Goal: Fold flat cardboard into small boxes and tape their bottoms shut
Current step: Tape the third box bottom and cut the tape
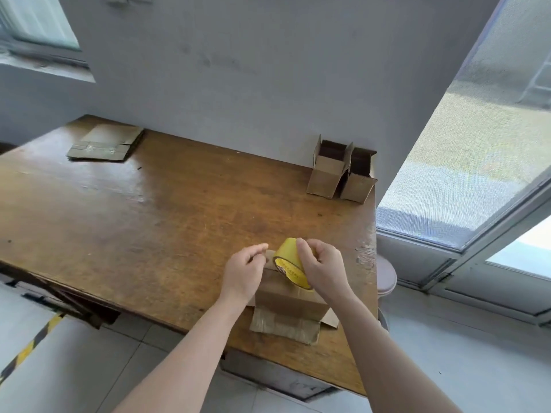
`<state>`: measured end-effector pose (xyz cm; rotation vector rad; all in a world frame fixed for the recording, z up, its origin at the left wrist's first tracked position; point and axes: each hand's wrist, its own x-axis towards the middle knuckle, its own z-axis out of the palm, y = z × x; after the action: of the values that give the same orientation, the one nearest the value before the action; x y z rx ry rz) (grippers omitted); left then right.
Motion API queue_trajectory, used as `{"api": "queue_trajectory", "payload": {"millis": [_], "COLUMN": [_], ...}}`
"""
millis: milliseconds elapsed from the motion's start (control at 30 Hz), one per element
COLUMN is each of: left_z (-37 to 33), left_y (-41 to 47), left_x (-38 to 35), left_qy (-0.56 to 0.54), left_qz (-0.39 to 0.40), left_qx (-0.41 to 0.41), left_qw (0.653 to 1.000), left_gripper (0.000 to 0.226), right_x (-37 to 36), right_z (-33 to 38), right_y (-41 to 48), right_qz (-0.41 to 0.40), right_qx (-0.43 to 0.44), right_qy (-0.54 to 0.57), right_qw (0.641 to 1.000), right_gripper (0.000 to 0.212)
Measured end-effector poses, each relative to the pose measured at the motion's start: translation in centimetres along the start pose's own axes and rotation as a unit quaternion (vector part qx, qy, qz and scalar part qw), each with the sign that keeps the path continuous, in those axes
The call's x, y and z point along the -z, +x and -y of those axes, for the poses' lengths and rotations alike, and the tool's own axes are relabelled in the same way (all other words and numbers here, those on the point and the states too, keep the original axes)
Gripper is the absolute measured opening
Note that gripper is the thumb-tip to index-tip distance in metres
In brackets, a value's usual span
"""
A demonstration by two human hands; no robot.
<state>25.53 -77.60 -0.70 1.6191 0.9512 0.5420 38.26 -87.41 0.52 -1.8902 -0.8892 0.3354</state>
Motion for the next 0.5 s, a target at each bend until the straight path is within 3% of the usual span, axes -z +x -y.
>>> {"api": "queue_trajectory", "payload": {"millis": [133,267,367,500], "left_z": [-1.3,-1.4,-1.8,-2.3], "left_y": [0.0,-0.2,-0.1,-0.1], "left_x": [-0.1,-0.1,0.0,0.1], "left_qy": [-0.037,-0.003,0.026,0.084], "left_qz": [-0.013,-0.044,-0.065,-0.056], "left_qx": [0.05,0.023,0.015,-0.004], "left_qw": [0.998,0.999,0.997,0.995], "left_gripper": [0.031,0.042,0.027,0.023], "right_x": [0.0,-0.1,-0.2,-0.2], "right_z": [-0.2,-0.2,-0.1,-0.1], "right_y": [0.0,-0.2,-0.3,-0.3], "right_qz": [-0.005,-0.008,-0.012,-0.009], "right_qx": [0.003,0.011,0.012,0.011], "right_qy": [-0.016,-0.024,-0.028,-0.029], "right_qw": [1.0,1.0,0.999,0.999], "right_gripper": [0.048,0.048,0.045,0.044]}}
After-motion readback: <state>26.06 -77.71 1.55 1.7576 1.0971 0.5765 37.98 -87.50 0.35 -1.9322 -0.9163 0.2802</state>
